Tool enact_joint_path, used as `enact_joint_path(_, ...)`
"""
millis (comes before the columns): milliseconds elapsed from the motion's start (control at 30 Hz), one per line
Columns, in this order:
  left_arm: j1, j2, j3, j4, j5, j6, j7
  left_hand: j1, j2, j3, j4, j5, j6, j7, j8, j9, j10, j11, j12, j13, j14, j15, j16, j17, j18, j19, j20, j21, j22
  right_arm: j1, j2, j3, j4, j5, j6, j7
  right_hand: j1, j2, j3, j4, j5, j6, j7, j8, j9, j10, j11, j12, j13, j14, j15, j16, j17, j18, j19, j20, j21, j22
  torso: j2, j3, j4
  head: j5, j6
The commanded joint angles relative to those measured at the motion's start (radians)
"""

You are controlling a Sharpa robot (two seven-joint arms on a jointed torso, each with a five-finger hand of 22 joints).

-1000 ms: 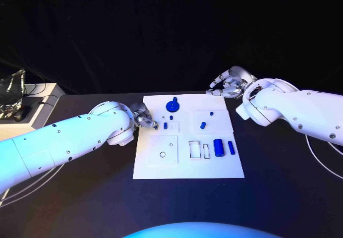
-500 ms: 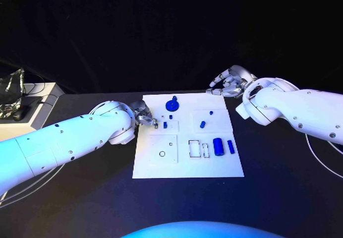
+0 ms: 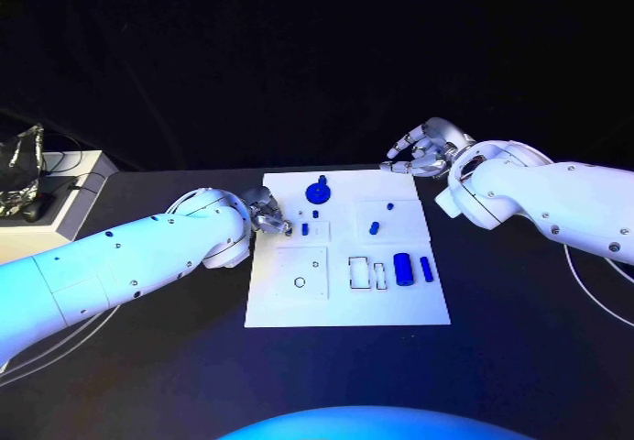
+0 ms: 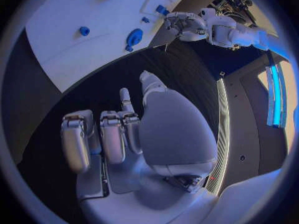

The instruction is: Assemble the parts on the task board

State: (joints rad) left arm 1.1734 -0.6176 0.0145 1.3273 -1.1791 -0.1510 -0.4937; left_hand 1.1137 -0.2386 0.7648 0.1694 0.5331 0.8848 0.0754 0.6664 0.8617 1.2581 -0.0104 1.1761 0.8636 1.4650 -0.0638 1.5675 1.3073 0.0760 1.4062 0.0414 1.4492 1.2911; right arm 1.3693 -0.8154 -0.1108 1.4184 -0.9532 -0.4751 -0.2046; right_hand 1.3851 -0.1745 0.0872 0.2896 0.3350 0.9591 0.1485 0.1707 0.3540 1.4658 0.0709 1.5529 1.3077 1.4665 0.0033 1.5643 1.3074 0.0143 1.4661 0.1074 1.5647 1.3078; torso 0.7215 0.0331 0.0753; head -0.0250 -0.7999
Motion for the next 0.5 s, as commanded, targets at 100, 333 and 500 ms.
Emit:
enact_joint_path(100, -0.002, -0.002, 0.0, 0.004, -0.033, 0.039, 0.013, 0.012, 0.002, 0.2, -0.195, 0.002, 0.013, -0.009, 0.003, 0.001, 0.003, -0.003, -0.007, -0.003, 0.104, -0.009, 0.0, 0.257, -0.012, 0.006, -0.003, 0.004, 0.001, 0.0, -0.001, 0.0, 0.001, -0.01, 0.006, 0.007, -0.011, -0.002, 0.004, 0.001, -0.002, -0.006, 0.001, 0.004, 0.001, 0.086, -0.003, -0.003, 0.244, 0.104, -0.007, 0.006, 0.261, -0.013, 0.102, -0.007, 0.001, 0.26, -0.001, -0.0009, 0.0005, -0.001, -0.001)
enact_joint_path(333, -0.003, -0.004, -0.001, 0.006, -0.047, 0.056, 0.011, 0.012, 0.001, 0.201, -0.195, 0.002, 0.013, -0.009, 0.003, 0.001, 0.003, -0.003, -0.007, -0.003, 0.104, -0.009, 0.001, 0.259, -0.012, 0.007, -0.003, 0.004, 0.002, 0.0, -0.001, 0.0, 0.0, -0.01, 0.007, 0.008, -0.011, -0.002, 0.004, 0.001, -0.002, -0.006, 0.001, 0.004, 0.001, 0.086, -0.003, -0.003, 0.244, 0.104, -0.007, 0.006, 0.261, -0.013, 0.102, -0.007, 0.001, 0.26, -0.001, -0.0005, 0.0002, -0.001, -0.002)
enact_joint_path(500, -0.003, -0.008, -0.002, 0.006, -0.051, 0.063, 0.009, 0.012, 0.001, 0.201, -0.195, 0.002, 0.013, -0.009, 0.003, 0.001, 0.003, -0.003, -0.007, -0.003, 0.104, -0.009, 0.001, 0.259, -0.012, 0.007, -0.003, 0.004, 0.002, 0.0, -0.001, 0.0, 0.0, -0.01, 0.007, 0.008, -0.011, -0.002, 0.004, 0.001, -0.002, -0.006, 0.001, 0.004, 0.001, 0.086, -0.003, -0.003, 0.244, 0.104, -0.007, 0.006, 0.261, -0.013, 0.102, -0.007, 0.001, 0.26, 0.0, -0.0005, 0.0006, -0.001, -0.001)
